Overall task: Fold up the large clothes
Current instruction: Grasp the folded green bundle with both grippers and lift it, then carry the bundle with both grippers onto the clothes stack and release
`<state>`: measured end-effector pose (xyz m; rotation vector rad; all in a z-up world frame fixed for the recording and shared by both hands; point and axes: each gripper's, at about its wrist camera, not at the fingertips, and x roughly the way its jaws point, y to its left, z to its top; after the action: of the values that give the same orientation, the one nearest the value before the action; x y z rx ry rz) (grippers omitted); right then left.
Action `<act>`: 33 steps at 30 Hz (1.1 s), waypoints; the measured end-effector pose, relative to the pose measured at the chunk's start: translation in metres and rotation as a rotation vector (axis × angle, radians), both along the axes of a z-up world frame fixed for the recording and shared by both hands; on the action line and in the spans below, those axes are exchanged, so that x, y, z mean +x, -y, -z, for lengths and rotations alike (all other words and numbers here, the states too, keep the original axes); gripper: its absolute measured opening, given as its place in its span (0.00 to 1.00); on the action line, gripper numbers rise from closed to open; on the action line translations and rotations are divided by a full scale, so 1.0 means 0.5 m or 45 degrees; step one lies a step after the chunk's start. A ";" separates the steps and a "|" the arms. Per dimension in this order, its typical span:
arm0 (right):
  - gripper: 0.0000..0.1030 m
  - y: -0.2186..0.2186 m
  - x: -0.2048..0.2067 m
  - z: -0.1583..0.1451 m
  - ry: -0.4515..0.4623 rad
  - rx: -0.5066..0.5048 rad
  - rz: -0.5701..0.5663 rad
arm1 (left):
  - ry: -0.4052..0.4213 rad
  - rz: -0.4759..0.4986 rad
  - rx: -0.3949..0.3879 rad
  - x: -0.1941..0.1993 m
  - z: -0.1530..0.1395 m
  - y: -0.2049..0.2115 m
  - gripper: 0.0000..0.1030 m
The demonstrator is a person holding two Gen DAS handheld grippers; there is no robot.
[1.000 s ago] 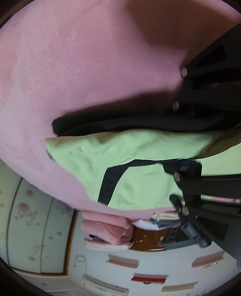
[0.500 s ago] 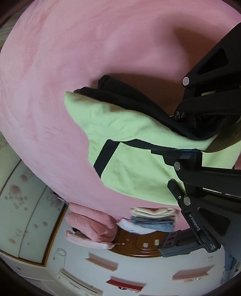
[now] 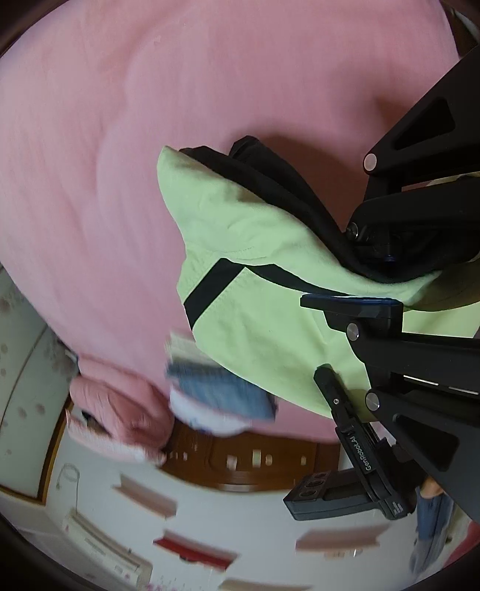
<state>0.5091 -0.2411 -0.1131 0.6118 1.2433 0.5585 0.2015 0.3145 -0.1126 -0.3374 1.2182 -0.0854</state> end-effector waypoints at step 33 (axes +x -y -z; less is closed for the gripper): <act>0.67 -0.873 0.277 0.088 0.407 -0.318 -0.245 | 0.439 -0.194 0.884 0.409 0.087 -0.518 0.55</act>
<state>0.6475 0.1954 -0.1571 0.1838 1.0516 0.6226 0.4058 0.5734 -0.1561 0.1894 0.8120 0.3917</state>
